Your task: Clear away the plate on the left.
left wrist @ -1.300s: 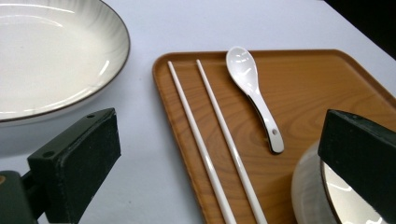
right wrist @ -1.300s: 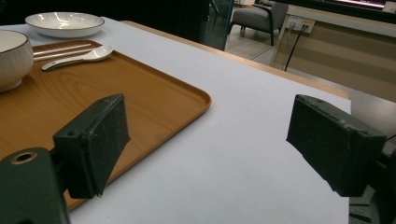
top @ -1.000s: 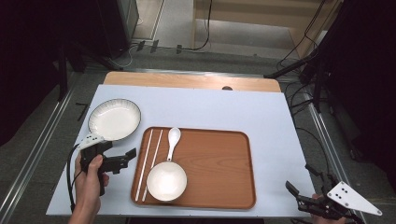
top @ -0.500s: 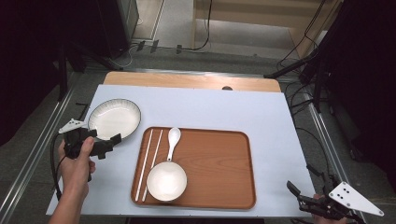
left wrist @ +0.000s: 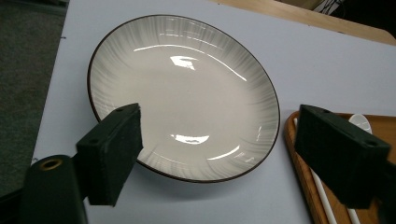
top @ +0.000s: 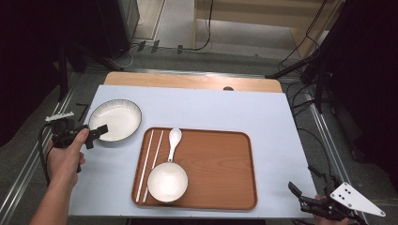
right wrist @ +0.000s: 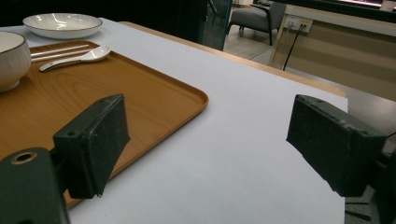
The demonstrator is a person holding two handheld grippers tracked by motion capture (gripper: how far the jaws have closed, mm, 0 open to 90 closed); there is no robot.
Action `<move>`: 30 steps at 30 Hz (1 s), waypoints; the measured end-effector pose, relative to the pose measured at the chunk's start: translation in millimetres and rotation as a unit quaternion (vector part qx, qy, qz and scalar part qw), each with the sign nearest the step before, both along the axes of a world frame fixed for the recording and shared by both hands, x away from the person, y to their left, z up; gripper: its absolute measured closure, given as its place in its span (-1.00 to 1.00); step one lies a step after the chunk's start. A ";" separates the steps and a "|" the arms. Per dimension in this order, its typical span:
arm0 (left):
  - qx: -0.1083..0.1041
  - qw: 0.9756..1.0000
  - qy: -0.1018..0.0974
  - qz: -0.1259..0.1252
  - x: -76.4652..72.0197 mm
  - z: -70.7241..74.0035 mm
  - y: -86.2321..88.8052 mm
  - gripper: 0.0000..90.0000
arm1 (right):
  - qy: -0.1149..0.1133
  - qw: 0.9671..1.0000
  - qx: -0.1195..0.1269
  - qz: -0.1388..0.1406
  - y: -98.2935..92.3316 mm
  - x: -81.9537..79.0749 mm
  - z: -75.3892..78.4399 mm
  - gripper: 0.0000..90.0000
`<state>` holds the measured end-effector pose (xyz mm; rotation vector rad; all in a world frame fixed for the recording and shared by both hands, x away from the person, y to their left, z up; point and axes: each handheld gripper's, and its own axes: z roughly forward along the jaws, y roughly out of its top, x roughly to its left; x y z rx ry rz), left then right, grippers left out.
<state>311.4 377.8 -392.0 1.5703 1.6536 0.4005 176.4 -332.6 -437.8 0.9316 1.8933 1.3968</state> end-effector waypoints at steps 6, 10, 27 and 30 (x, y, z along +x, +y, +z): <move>-0.006 0.999 0.022 0.029 7.9 -3.7 7.6 -0.29 | 0.000 1.000 -0.002 0.000 0.4 -0.1 0.0 -0.71; -0.006 0.998 0.035 0.047 13.4 -6.8 14.8 -0.26 | 0.001 1.000 -0.002 0.000 -0.2 0.1 -0.2 -0.71; -0.037 0.989 0.114 0.090 39.3 -29.7 34.7 0.16 | 0.001 1.000 -0.004 -0.003 -2.9 0.8 -0.6 -0.71; -0.049 0.987 0.121 0.097 41.3 -33.3 35.5 0.25 | 0.001 1.000 -0.002 -0.005 -4.4 0.6 -0.6 -0.71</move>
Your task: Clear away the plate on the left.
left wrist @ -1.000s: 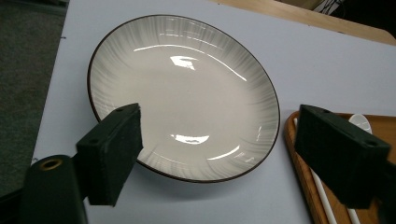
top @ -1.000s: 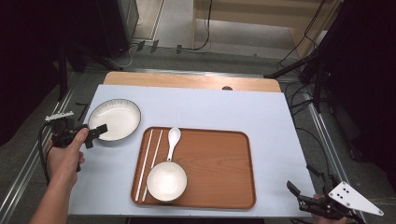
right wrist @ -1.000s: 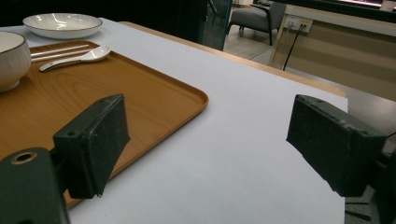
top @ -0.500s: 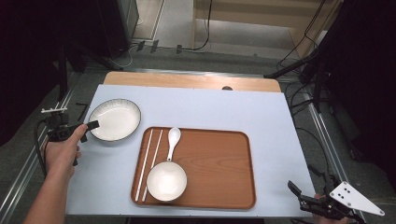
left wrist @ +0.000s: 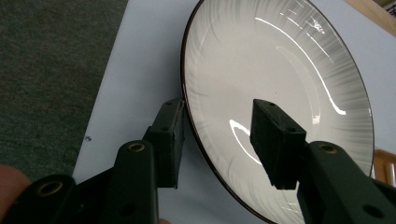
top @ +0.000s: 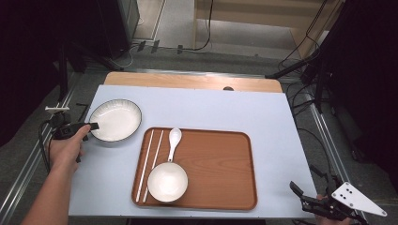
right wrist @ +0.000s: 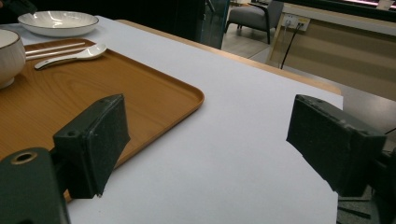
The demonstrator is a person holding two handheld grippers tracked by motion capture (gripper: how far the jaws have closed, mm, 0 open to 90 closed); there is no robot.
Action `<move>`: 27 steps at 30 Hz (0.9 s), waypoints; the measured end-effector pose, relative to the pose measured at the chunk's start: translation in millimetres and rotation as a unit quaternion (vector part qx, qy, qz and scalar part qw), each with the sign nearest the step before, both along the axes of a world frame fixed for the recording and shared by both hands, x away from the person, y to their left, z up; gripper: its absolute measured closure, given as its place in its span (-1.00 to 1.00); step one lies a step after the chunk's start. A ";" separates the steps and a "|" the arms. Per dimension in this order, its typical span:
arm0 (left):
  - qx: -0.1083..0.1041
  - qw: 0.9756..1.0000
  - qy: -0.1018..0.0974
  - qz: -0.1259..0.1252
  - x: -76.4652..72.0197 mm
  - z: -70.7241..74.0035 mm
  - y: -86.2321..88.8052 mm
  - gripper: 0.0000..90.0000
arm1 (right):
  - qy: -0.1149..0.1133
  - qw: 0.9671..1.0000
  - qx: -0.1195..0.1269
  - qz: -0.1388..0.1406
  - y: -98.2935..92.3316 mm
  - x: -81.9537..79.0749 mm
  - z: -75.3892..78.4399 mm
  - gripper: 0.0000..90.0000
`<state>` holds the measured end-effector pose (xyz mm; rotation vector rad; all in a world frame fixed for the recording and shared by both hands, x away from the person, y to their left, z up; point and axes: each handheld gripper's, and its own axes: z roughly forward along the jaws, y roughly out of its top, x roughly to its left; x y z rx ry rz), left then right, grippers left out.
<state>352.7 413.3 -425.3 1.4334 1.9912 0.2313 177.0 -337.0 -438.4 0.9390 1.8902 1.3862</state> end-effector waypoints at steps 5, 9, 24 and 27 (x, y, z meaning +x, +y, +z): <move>-0.039 0.999 0.007 0.010 1.1 -7.2 6.9 0.43 | -0.001 1.000 -0.007 0.000 0.4 0.0 -0.2 -0.71; -0.052 0.998 0.012 0.015 2.7 -10.0 9.1 0.48 | -0.002 1.000 -0.012 0.003 1.9 0.2 -0.2 -0.71; -0.055 0.998 0.035 0.011 6.8 -18.8 3.7 0.57 | 0.002 1.000 -0.013 0.003 1.4 2.6 -1.6 -0.71; -0.046 0.998 0.035 0.012 6.8 -18.1 1.3 0.60 | 0.003 1.000 -0.013 0.005 1.5 3.4 -1.7 -0.71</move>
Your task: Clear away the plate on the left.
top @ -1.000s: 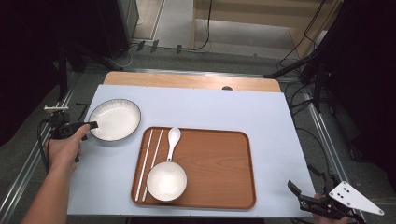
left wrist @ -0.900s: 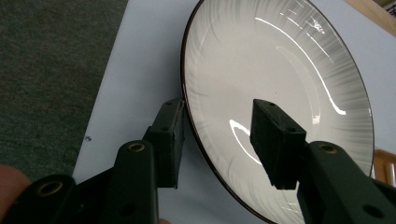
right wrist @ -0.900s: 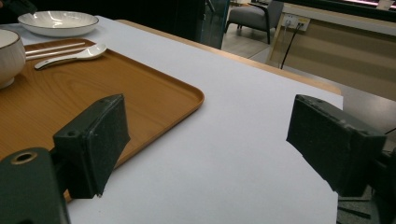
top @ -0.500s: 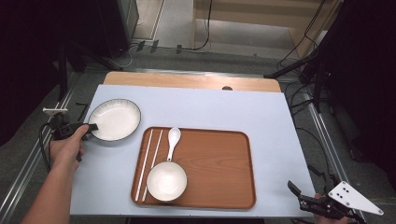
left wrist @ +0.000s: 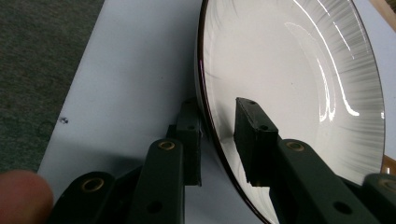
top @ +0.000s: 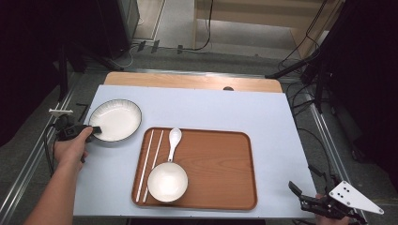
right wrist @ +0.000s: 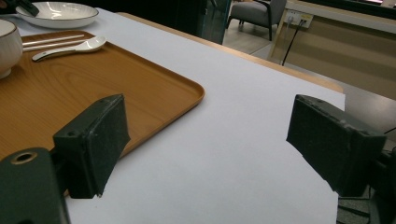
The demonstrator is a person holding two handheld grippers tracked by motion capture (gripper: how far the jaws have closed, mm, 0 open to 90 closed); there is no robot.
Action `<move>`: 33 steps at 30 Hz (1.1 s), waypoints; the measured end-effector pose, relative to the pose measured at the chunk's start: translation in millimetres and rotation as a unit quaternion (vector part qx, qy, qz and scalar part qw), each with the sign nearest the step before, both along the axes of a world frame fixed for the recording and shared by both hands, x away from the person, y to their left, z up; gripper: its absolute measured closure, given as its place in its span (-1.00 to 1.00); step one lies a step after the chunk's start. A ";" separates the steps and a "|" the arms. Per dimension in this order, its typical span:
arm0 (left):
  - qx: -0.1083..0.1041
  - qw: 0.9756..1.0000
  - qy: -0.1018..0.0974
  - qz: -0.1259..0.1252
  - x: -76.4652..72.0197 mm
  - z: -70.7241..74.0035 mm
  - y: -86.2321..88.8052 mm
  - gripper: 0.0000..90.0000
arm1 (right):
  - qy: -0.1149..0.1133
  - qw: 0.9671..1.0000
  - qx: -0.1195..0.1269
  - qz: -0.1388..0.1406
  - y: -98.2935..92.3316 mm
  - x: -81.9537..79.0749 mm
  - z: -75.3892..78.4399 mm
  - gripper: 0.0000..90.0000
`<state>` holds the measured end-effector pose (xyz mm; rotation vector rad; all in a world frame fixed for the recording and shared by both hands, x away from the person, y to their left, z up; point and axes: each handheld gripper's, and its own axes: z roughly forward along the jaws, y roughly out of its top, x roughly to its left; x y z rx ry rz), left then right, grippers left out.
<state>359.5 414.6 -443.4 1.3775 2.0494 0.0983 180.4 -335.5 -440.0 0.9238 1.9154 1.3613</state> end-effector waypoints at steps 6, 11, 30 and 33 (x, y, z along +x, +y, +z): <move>0.000 1.000 -0.002 0.011 -1.3 0.2 -1.3 0.62 | -0.001 1.000 -0.002 0.001 0.5 0.2 0.1 -0.71; -0.034 0.999 -0.021 0.033 -7.0 -1.4 3.4 0.73 | -0.001 1.000 -0.001 0.002 0.4 -0.1 0.4 -0.71; -0.036 0.997 -0.063 0.041 -8.5 9.7 -5.6 0.90 | -0.002 1.000 0.006 -0.005 -1.9 -2.4 0.0 -0.71; -0.032 0.996 -0.069 0.041 -11.4 12.4 -4.2 0.90 | -0.003 1.000 0.006 -0.006 -2.7 -2.8 0.2 -0.71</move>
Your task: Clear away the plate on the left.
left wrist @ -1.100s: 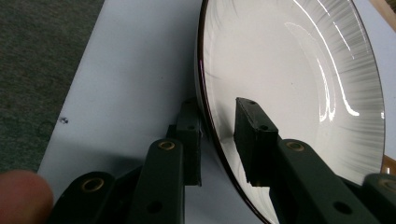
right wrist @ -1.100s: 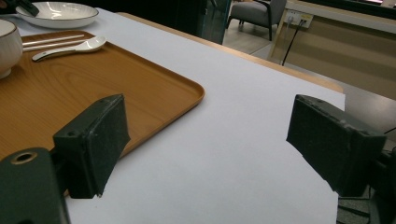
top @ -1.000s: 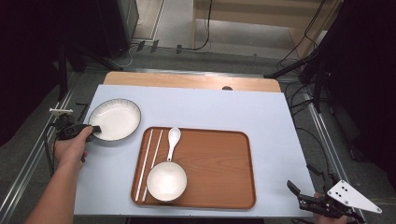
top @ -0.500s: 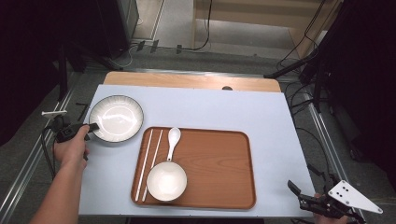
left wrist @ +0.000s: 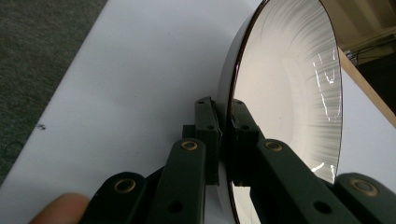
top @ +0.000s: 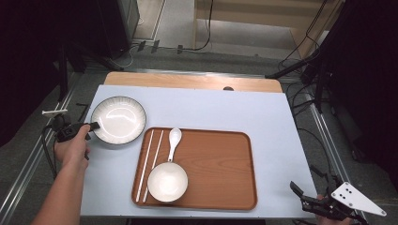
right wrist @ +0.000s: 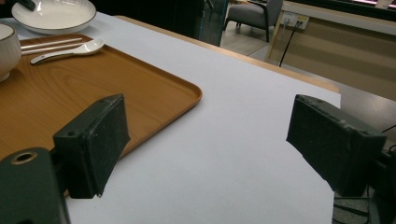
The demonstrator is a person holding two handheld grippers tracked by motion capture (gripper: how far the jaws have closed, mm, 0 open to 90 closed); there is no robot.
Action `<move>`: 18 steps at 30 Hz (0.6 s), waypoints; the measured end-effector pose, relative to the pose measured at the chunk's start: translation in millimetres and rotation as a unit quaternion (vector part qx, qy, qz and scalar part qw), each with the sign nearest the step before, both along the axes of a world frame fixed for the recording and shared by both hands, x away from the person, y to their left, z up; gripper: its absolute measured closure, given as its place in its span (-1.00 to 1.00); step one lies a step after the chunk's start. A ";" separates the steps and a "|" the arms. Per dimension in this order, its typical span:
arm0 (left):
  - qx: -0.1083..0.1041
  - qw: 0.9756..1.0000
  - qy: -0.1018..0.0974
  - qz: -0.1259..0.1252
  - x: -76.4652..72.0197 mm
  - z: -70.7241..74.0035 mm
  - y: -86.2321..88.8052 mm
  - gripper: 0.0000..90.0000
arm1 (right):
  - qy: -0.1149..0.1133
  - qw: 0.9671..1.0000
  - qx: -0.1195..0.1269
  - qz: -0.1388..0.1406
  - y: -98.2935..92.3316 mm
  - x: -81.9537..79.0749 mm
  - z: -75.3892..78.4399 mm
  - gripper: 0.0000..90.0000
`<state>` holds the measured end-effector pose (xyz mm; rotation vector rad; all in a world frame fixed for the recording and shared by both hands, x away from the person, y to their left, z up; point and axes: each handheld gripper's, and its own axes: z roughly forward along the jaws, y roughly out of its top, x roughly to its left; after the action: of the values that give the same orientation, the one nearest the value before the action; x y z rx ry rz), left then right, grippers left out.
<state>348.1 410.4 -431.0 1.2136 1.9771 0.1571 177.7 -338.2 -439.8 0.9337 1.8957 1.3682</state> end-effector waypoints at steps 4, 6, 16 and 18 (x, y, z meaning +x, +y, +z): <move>-0.002 1.000 -0.008 0.001 -4.4 4.1 3.4 0.89 | 0.000 1.000 0.000 -0.001 -0.5 -0.6 0.4 -0.71; -0.003 1.000 -0.013 0.001 -6.5 5.9 5.4 0.90 | 0.001 1.000 0.000 -0.001 -0.3 -0.6 0.3 -0.71; -0.009 1.000 -0.027 -0.010 -12.5 14.0 7.6 0.89 | 0.000 1.000 -0.001 0.002 2.6 0.8 0.5 -0.71; -0.009 0.999 -0.031 -0.012 -13.4 15.2 7.1 0.89 | 0.001 1.000 -0.001 0.002 2.8 0.7 0.3 -0.71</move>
<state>334.7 417.5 -415.8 1.2058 1.9069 0.1616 178.4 -335.3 -439.5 0.9300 1.9018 1.3677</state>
